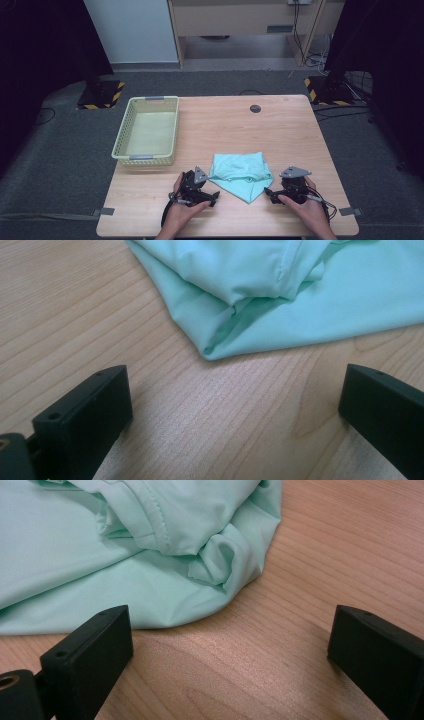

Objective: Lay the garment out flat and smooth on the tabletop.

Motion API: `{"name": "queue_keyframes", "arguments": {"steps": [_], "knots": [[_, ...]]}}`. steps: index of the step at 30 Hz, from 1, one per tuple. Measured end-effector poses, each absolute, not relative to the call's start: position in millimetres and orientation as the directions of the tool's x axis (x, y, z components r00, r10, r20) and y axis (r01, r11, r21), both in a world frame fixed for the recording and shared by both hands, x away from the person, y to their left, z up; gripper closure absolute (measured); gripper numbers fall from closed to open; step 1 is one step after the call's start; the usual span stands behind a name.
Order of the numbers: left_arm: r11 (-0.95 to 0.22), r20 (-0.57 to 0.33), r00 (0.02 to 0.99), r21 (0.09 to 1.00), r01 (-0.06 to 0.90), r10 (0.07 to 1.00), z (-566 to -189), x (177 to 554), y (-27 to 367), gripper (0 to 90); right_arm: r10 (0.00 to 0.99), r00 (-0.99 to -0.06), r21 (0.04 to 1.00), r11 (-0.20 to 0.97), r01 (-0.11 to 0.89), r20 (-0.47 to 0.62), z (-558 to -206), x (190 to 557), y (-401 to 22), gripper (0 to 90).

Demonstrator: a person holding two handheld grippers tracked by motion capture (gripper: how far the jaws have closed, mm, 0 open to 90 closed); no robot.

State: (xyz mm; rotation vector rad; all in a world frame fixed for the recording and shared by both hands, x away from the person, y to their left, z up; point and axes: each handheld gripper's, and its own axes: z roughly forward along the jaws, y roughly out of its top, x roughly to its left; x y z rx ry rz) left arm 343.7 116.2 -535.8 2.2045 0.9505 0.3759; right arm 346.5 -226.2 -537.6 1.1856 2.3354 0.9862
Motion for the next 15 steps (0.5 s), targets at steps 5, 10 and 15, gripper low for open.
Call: {"name": "queue_keyframes", "arguments": {"steps": [5, 10, 15], "knots": [[-0.486, -0.007, 0.687, 0.702, 0.521, 0.727, -535.5, 342.7, 117.1, 1.2, 0.803, -0.596, 0.711, 0.412, 0.570, 0.014, -537.6, 346.7, -226.0, 3.6], [-0.473, -0.009, 0.679, 0.712, 0.519, 0.734, -534.4, 342.9, 117.8, 7.9, 0.802, -0.597, 0.711, 0.414, 0.568, 0.009, -537.5, 347.0, -226.0, 4.0], [-0.433, -0.013, 0.664, 0.748, 0.502, 0.747, -529.3, 343.5, 117.5, 15.4, 0.803, -0.596, 0.723, 0.407, 0.558, 0.008, -536.0, 347.1, -224.9, 12.0]]}}
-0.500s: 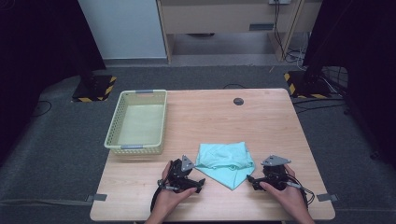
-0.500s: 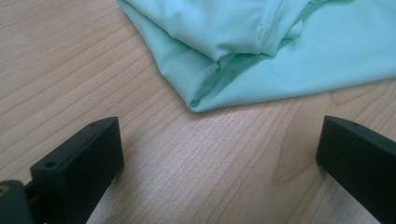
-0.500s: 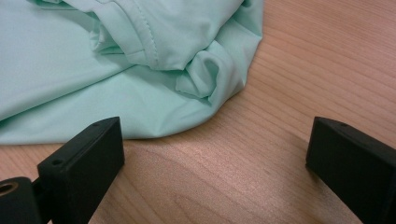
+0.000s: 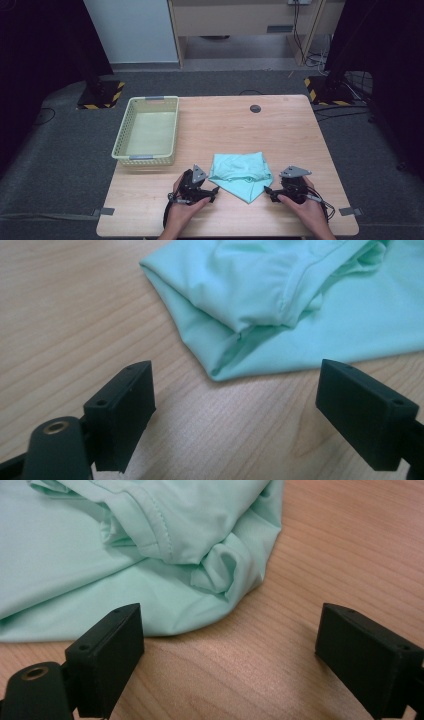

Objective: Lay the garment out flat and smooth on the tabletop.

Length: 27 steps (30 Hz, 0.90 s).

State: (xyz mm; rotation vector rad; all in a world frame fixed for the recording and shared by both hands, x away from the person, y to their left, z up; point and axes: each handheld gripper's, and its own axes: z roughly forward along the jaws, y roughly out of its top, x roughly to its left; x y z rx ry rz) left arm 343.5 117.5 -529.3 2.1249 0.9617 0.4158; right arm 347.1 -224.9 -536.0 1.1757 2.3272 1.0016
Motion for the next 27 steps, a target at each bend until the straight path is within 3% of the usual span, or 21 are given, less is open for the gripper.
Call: {"name": "queue_keyframes", "arguments": {"steps": [8, 14, 15, 16, 20, 25, 27], "knots": [[-0.422, -0.007, 0.666, 0.769, 0.481, 0.746, -526, 342, 116, 24.9, 0.804, -0.595, 0.763, 0.379, 0.524, 0.009, -527, 347, -227, 25.1], [-0.424, 0.012, 0.668, 0.781, 0.459, 0.744, -524, 343, 111, 33.8, 0.789, -0.614, 0.784, 0.372, 0.497, 0.015, -523, 347, -222, 41.2], [-0.422, 0.016, 0.666, 0.784, 0.454, 0.746, -524, 343, 109, 36.5, 0.781, -0.625, 0.796, 0.373, 0.476, 0.008, -521, 348, -220, 49.7], [-0.422, 0.016, 0.666, 0.784, 0.454, 0.746, -524, 343, 109, 37.6, 0.779, -0.627, 0.805, 0.373, 0.462, -0.001, -519, 348, -218, 52.7], [-0.418, 0.029, 0.659, 0.794, 0.441, 0.752, -522, 343, 108, 41.4, 0.765, -0.644, 0.822, 0.375, 0.428, -0.013, -516, 346, -212, 59.4], [-0.408, 0.033, 0.648, 0.801, 0.438, 0.761, -521, 344, 110, 48.4, 0.752, -0.660, 0.820, 0.386, 0.424, -0.013, -518, 349, -204, 59.2], [-0.407, 0.038, 0.644, 0.803, 0.436, 0.764, -521, 345, 111, 50.3, 0.750, -0.661, 0.813, 0.397, 0.426, -0.020, -522, 351, -200, 54.0]]}}
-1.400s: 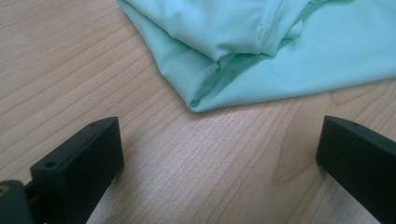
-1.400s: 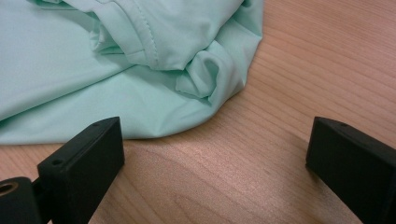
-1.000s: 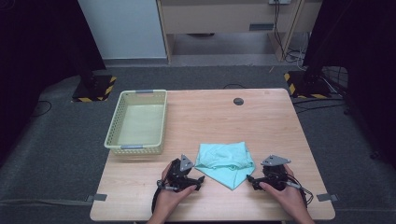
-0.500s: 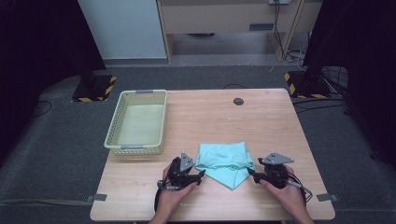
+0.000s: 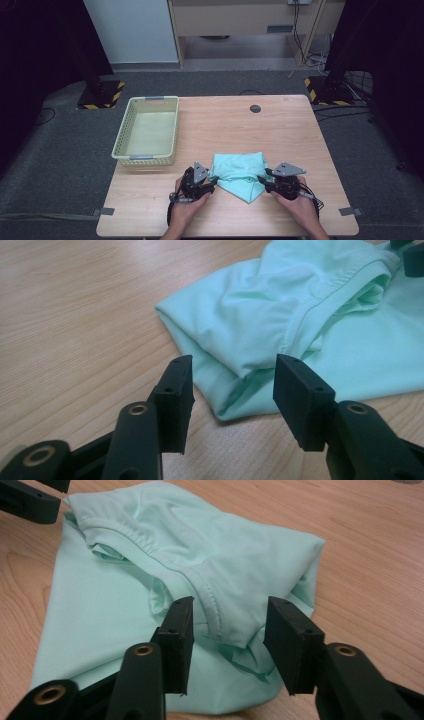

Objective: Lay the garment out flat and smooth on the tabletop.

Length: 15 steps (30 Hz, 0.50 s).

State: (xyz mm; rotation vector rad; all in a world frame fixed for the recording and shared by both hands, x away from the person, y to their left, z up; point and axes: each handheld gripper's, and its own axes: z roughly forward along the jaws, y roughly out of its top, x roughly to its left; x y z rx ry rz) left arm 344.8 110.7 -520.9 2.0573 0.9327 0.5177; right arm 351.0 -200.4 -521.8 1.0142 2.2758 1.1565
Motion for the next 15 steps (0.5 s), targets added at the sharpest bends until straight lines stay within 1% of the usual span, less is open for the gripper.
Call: {"name": "queue_keyframes", "arguments": {"steps": [2, 3, 4, 6, 7, 8, 9, 12, 13, 14, 15], "knots": [[-0.403, 0.038, 0.641, 0.806, 0.435, 0.767, -520, 345, 111, 51.2, 0.748, -0.663, 0.811, 0.404, 0.423, -0.027, -523, 352, -197, 49.7], [-0.403, 0.038, 0.641, 0.806, 0.435, 0.767, -520, 345, 111, 51.3, 0.748, -0.663, 0.811, 0.404, 0.423, -0.027, -523, 352, -197, 49.7], [-0.400, 0.037, 0.639, 0.807, 0.434, 0.768, -520, 345, 111, 51.3, 0.747, -0.664, 0.810, 0.410, 0.420, -0.034, -525, 352, -194, 46.7], [-0.397, 0.035, 0.637, 0.808, 0.435, 0.770, -520, 344, 111, 51.3, 0.748, -0.663, 0.807, 0.414, 0.420, -0.038, -525, 352, -192, 45.6], [-0.394, 0.035, 0.635, 0.810, 0.435, 0.772, -520, 344, 111, 51.3, 0.746, -0.664, 0.802, 0.431, 0.413, -0.059, -527, 353, -190, 45.7], [-0.393, 0.034, 0.634, 0.810, 0.435, 0.773, -520, 343, 111, 51.3, 0.745, -0.664, 0.802, 0.435, 0.409, -0.065, -528, 354, -189, 48.0], [-0.393, 0.034, 0.634, 0.810, 0.435, 0.773, -520, 343, 111, 51.2, 0.745, -0.664, 0.802, 0.435, 0.409, -0.065, -528, 354, -189, 48.0], [-0.390, 0.034, 0.633, 0.812, 0.434, 0.774, -520, 342, 112, 51.2, 0.734, -0.675, 0.797, 0.450, 0.402, -0.074, -529, 356, -185, 54.7], [-0.389, 0.034, 0.631, 0.813, 0.434, 0.775, -520, 341, 113, 51.3, 0.734, -0.675, 0.792, 0.457, 0.405, -0.079, -530, 356, -184, 57.6], [-0.384, 0.033, 0.627, 0.814, 0.435, 0.779, -520, 341, 114, 51.3, 0.732, -0.676, 0.788, 0.467, 0.402, -0.089, -531, 356, -182, 64.6], [-0.384, 0.033, 0.627, 0.814, 0.435, 0.779, -520, 341, 114, 51.2, 0.732, -0.676, 0.788, 0.467, 0.402, -0.089, -531, 356, -182, 64.6]]}}
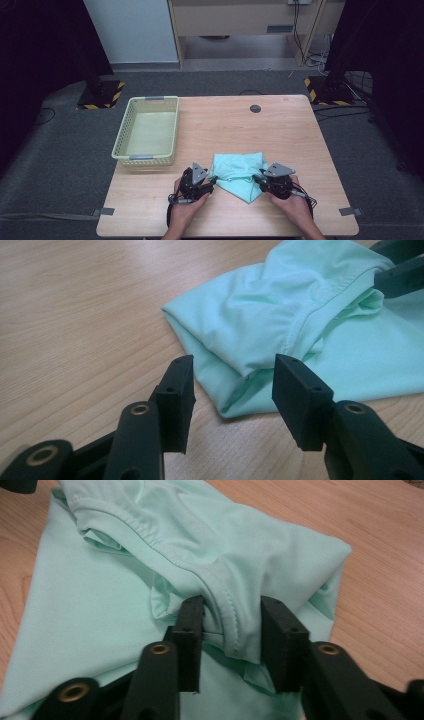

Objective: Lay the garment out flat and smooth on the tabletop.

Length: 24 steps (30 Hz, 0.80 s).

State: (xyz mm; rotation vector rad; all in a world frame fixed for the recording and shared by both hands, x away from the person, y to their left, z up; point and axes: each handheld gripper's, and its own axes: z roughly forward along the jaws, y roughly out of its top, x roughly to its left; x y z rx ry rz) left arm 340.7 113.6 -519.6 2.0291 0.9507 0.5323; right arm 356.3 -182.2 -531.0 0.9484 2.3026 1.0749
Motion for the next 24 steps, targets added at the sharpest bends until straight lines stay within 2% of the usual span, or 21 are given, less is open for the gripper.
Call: {"name": "queue_keyframes", "arguments": {"steps": [1, 4, 18, 24], "knots": [[-0.380, 0.032, 0.623, 0.816, 0.436, 0.782, -519, 340, 115, 51.2, 0.730, -0.677, 0.792, 0.465, 0.394, -0.092, -530, 356, -182, 72.5], [-0.376, 0.030, 0.622, 0.819, 0.434, 0.783, -519, 340, 116, 51.5, 0.727, -0.682, 0.810, 0.444, 0.384, -0.075, -526, 356, -184, 78.1], [-0.362, 0.016, 0.629, 0.829, 0.427, 0.777, -520, 349, 113, 56.7, 0.726, -0.686, 0.822, 0.421, 0.384, -0.051, -523, 352, -184, 78.8], [-0.380, 0.006, 0.648, 0.815, 0.438, 0.761, -526, 354, 108, 54.1, 0.724, -0.688, 0.815, 0.427, 0.391, -0.049, -526, 351, -184, 77.5]]}}
